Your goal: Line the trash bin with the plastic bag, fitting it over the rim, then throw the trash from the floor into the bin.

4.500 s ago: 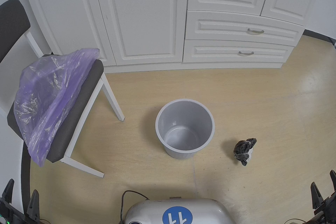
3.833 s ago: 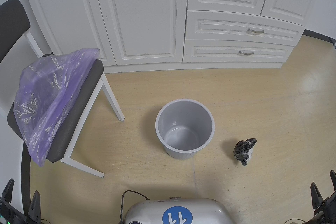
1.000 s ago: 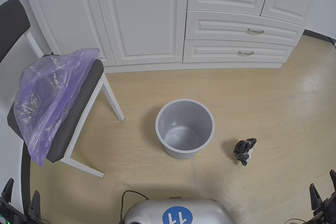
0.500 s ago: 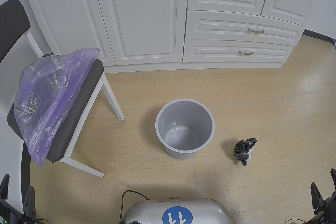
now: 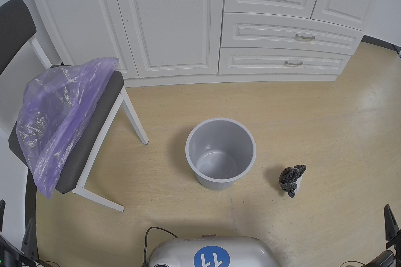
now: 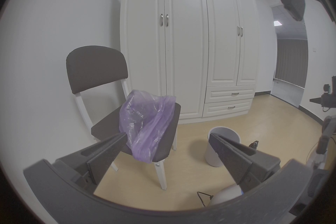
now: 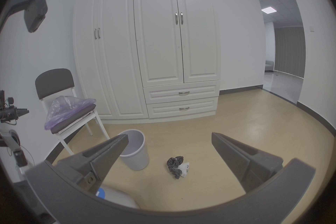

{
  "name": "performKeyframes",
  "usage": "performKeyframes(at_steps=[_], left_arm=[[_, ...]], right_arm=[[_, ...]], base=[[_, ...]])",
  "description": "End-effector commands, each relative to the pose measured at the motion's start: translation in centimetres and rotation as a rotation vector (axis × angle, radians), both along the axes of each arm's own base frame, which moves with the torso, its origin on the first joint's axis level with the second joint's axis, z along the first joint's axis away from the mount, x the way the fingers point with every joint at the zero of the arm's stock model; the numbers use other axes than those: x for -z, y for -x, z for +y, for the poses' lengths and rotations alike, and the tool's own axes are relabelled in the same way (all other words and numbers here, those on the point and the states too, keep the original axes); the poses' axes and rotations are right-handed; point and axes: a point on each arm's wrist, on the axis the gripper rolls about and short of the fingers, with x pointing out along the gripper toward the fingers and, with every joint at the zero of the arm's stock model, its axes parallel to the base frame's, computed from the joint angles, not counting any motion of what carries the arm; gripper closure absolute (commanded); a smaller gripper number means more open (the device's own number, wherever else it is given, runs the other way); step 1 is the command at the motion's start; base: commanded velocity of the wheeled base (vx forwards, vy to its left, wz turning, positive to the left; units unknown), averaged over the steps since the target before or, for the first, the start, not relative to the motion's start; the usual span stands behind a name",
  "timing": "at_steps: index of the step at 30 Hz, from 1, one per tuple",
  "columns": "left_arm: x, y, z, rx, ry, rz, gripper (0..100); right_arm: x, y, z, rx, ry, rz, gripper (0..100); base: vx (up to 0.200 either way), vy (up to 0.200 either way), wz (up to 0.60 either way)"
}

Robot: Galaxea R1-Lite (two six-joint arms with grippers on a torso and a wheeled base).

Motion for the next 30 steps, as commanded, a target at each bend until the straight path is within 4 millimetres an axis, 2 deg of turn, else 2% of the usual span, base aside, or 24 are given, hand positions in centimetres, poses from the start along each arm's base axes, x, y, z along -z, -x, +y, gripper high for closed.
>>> performKeyframes(at_steps=[1,6,8,12,17,19,23,30], left_arm=[[-3.6,-2.0,0.1,-0.081,-0.001,0.131,0],[-6.0,-4.7,0.4,-0.174,-0.003,0.235,0],[-7.7,-6.3,0.5,-0.187,-0.003,0.266,0],[-9.3,-8.1,0.5,-0.193,-0.006,0.293,0],[-9.7,-10.3,0.5,-0.185,-0.013,0.348,0],[-9.7,-10.9,0.5,-0.182,-0.014,0.351,0],[-9.8,-12.7,0.6,-0.191,-0.011,0.347,0],[-10.1,-14.4,0.7,-0.193,-0.005,0.337,0]], right_arm=[[-3.5,-1.1,0.0,0.005,-0.053,0.082,0],[-5.9,-2.8,0.0,0.004,-0.071,0.143,0],[-6.5,-3.3,0.0,-0.01,-0.064,0.153,0],[-7.3,-3.8,0.0,-0.049,0.073,0.149,0],[-9.4,-6.5,0.1,-0.05,0.088,0.176,0],[-10.0,-6.9,0.1,-0.055,0.09,0.157,0],[-12.0,-8.8,0.2,-0.057,0.109,0.125,0],[-13.3,-12.3,0.3,-0.044,0.109,0.184,0]], base=[[0.0,0.0,0.0],[0.0,0.0,0.0],[0.0,0.0,0.0],[0.0,0.0,0.0],[0.0,0.0,0.0],[0.0,0.0,0.0],[0.0,0.0,0.0],[0.0,0.0,0.0]])
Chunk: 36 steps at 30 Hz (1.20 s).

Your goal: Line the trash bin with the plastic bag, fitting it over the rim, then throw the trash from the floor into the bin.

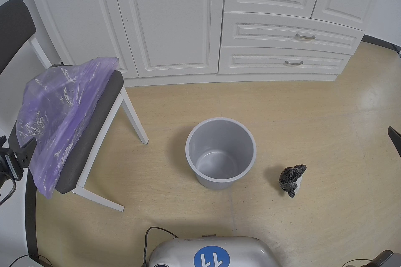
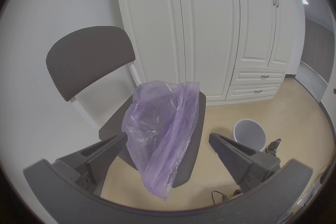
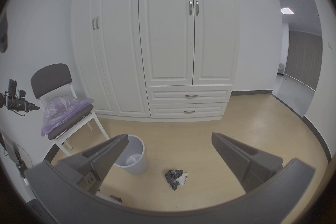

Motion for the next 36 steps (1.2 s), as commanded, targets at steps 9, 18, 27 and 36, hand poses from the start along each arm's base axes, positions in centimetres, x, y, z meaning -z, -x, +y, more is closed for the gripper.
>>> performKeyframes(at_steps=[9,18,27,36], left_arm=[[1.2,-1.7,1.2,-0.098,0.045,0.058,0],[1.7,-1.9,3.4,-0.189,-0.029,0.129,0],[-0.1,0.2,0.9,0.086,-0.145,0.272,0],[-2.0,-3.4,-1.9,0.106,-0.287,0.477,0]], right_arm=[[1.8,-3.1,-0.1,0.017,0.184,0.179,0],[1.9,-4.1,0.1,-0.011,0.149,0.214,0],[2.9,-5.3,0.1,-0.003,0.099,0.277,0],[1.9,-5.5,0.3,-0.007,-0.045,0.26,0]], base=[[0.0,0.0,0.0],[0.0,0.0,0.0],[0.0,0.0,0.0],[0.0,0.0,0.0]])
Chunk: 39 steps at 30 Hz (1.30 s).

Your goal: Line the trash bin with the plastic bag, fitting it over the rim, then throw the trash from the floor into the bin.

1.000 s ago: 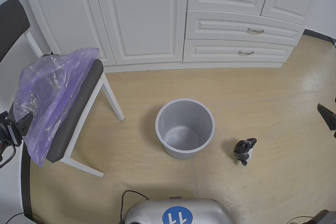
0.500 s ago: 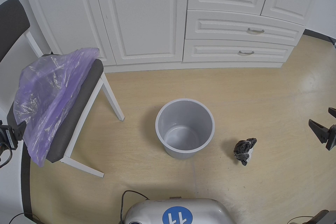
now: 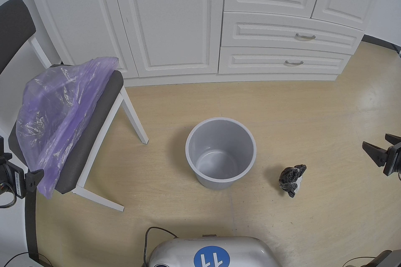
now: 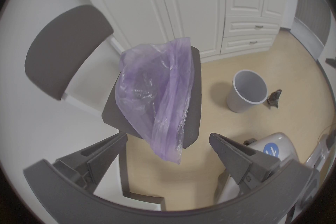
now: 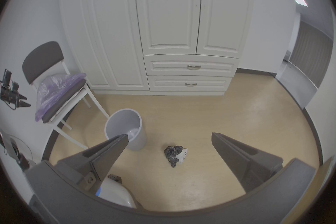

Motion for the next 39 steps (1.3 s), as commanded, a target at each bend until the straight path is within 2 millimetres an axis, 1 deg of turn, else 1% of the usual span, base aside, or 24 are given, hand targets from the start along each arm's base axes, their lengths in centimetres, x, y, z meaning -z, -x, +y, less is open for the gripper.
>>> performKeyframes(at_steps=[1,2,4,9,10,11,13,14,16,19,23,27,29,31,32,34,36,39], left_arm=[[-1.4,-2.9,-2.1,0.05,-0.113,0.092,0],[-0.9,-3.5,-2.4,0.03,-0.151,0.122,0],[-0.3,-4.0,-2.6,-0.007,-0.201,0.157,0],[1.0,-5.1,-3.0,-0.036,-0.267,0.225,0],[1.0,-5.1,-3.0,-0.036,-0.267,0.225,0],[2.0,-5.5,-3.1,-0.046,-0.292,0.266,0],[2.3,-5.7,-3.1,-0.049,-0.3,0.28,0],[3.2,-6.0,-3.1,-0.066,-0.328,0.323,0],[3.9,-5.9,-3.0,-0.081,-0.35,0.351,0],[4.4,-5.7,-2.9,-0.098,-0.375,0.367,0],[4.5,-5.5,-2.8,-0.121,-0.394,0.366,0],[4.7,-5.7,-2.7,-0.132,-0.404,0.38,0],[5.1,-6.2,-2.7,-0.141,-0.405,0.388,0],[5.1,-6.2,-2.7,-0.141,-0.405,0.388,0],[5.7,-7.2,-2.4,-0.175,-0.406,0.374,0],[6.3,-8.0,-2.3,-0.211,-0.421,0.36,0],[6.6,-8.4,-2.1,-0.229,-0.424,0.362,0],[6.5,-8.5,-1.7,-0.253,-0.42,0.363,0]], right_arm=[[-0.4,-0.4,0.1,0.001,-0.06,0.0,0],[-0.4,-0.3,0.1,0.0,-0.056,0.005,0],[-0.3,-0.4,0.2,0.0,-0.056,0.011,0],[-0.4,-0.5,0.1,0.007,-0.056,0.01,0],[-0.4,-0.5,0.1,0.007,-0.056,0.01,0],[-0.3,-0.5,0.1,0.005,-0.054,0.013,0],[-0.2,-0.5,0.1,0.003,-0.054,0.015,0],[-0.1,-0.5,0.1,0.001,-0.051,0.023,0],[0.0,-0.5,0.1,0.001,-0.045,0.027,0],[0.2,-0.5,0.1,0.002,-0.04,0.031,0],[0.3,-0.5,0.1,0.0,-0.04,0.036,0],[0.3,-0.6,0.1,0.001,-0.04,0.037,0],[0.2,-0.5,0.1,0.0,-0.039,0.032,0],[0.2,-0.5,0.1,0.0,-0.039,0.032,0],[0.1,-0.4,0.1,0.0,-0.039,0.023,0],[0.0,-0.3,0.1,0.0,-0.04,0.017,0],[0.0,-0.3,0.1,0.003,-0.04,0.017,0],[0.0,-0.3,0.0,0.006,-0.041,0.017,0]], base=[[0.0,0.0,0.0],[0.0,0.0,0.0],[0.0,0.0,0.0],[0.0,0.0,0.0],[0.0,0.0,0.0],[0.0,0.0,0.0],[0.0,0.0,0.0],[0.0,0.0,0.0],[0.0,0.0,0.0],[0.0,0.0,0.0],[0.0,0.0,0.0],[0.0,0.0,0.0],[0.0,0.0,0.0],[0.0,0.0,0.0],[0.0,0.0,0.0],[0.0,0.0,0.0],[0.0,0.0,0.0],[0.0,0.0,0.0]])
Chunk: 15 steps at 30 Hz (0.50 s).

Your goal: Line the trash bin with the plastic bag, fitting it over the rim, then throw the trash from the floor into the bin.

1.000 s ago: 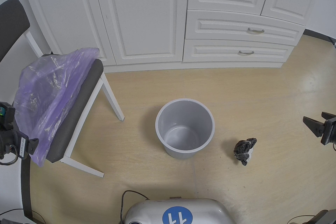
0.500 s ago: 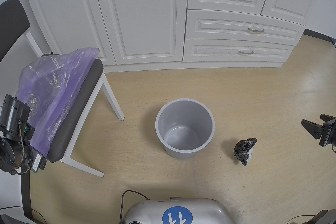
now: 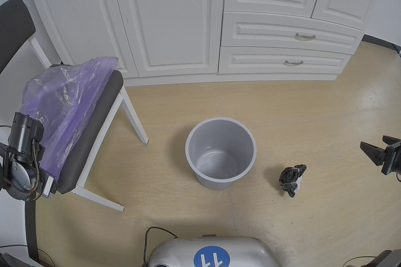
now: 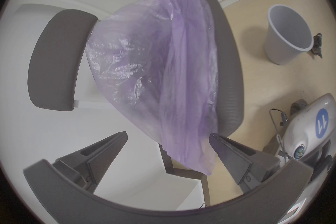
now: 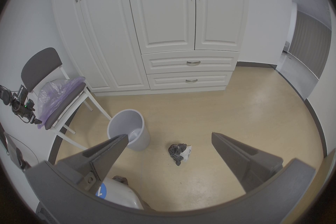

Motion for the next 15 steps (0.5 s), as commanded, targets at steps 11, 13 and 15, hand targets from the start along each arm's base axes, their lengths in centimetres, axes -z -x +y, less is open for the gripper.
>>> performKeyframes(at_steps=[11,13,15], left_arm=[[0.3,0.1,2.9,-0.118,-0.05,0.042,0],[0.4,-0.1,3.1,-0.122,-0.049,0.037,0],[0.6,-0.3,3.1,-0.127,-0.049,0.037,0]], right_arm=[[-0.2,0.2,-0.1,-0.008,-0.007,-0.013,0],[-0.2,0.2,-0.1,-0.01,-0.01,-0.013,0],[-0.2,0.1,-0.2,-0.01,-0.009,-0.013,0]], base=[[0.0,0.0,0.0],[0.0,0.0,0.0],[0.0,0.0,0.0]])
